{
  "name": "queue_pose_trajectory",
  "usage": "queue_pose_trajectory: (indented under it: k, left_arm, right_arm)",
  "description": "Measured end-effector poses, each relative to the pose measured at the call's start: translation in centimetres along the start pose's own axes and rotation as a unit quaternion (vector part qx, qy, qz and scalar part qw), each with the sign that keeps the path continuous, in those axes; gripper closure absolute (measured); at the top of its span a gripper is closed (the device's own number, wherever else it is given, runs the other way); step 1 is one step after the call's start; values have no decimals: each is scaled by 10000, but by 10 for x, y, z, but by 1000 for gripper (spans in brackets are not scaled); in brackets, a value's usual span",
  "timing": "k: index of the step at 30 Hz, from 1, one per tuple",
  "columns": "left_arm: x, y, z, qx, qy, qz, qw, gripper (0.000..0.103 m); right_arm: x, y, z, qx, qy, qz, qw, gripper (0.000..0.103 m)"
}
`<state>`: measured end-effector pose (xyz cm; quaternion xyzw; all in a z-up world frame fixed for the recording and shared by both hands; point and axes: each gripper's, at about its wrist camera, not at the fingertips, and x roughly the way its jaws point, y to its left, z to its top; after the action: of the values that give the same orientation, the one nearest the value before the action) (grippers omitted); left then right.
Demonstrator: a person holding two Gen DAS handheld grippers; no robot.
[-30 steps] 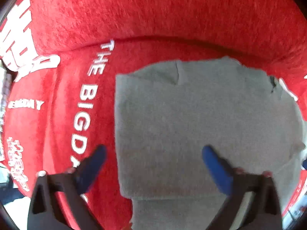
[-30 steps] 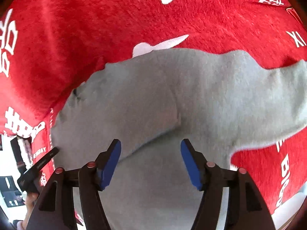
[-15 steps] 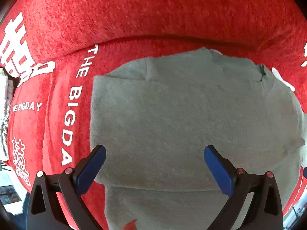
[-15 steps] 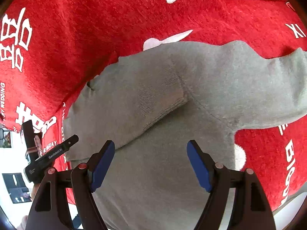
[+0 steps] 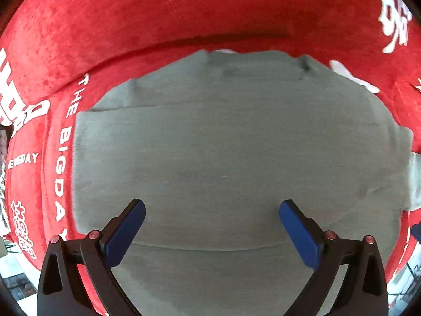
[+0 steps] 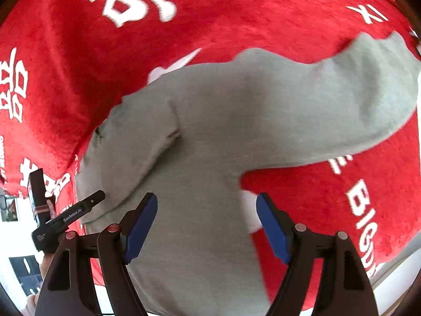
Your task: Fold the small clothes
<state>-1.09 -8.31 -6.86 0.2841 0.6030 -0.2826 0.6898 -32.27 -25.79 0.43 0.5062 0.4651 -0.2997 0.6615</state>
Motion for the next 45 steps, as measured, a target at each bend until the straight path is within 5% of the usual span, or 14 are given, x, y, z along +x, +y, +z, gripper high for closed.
queue_pose_trajectory:
  k: [9,11,18,25,32,34,35,36,42,45]
  left_arm:
    - [8,-55,10,397,-203,-298,9986,0]
    - [12,-71,13,593,-261,-15,9979,0]
    - [28,-103,22,387,114,-294,9988,0]
    - [54,-120,22,466,233,26,9986,0]
    - [59,-133,27,659,147,-90,9977,0]
    - [56,-139,25,737,89,-6,9972,0]
    - [57,-140,25,773,77,31,9970,0]
    - [56,-141,24,798,75,56,9968,0]
    - [58,-133,9,696,120,97,9975,0]
    - [56,-113,4,626,153,84,9979,0]
  right_arm:
    - [-17,-86,16,1049,-302,258,9937,23]
    - [-24,-112,23,1450,-506,277,9877,23]
    - [-56,-199,35,2720,-1321,308,9527,23]
    - [-65,-237,58,2950,-1603,708,9393,22]
    - [-65,-241,77,2899,-1763,1112,9341,21]
    - [-62,-246,76,3115,-1724,1272,9258,37]
    - [-58,-249,77,3156,-1645,1398,9240,74]
    - [-53,-251,77,3198,-1542,1534,9222,95]
    - [-54,-231,81,2885,-1689,2181,9169,95]
    - [-59,-194,93,2389,-1640,2478,9245,95]
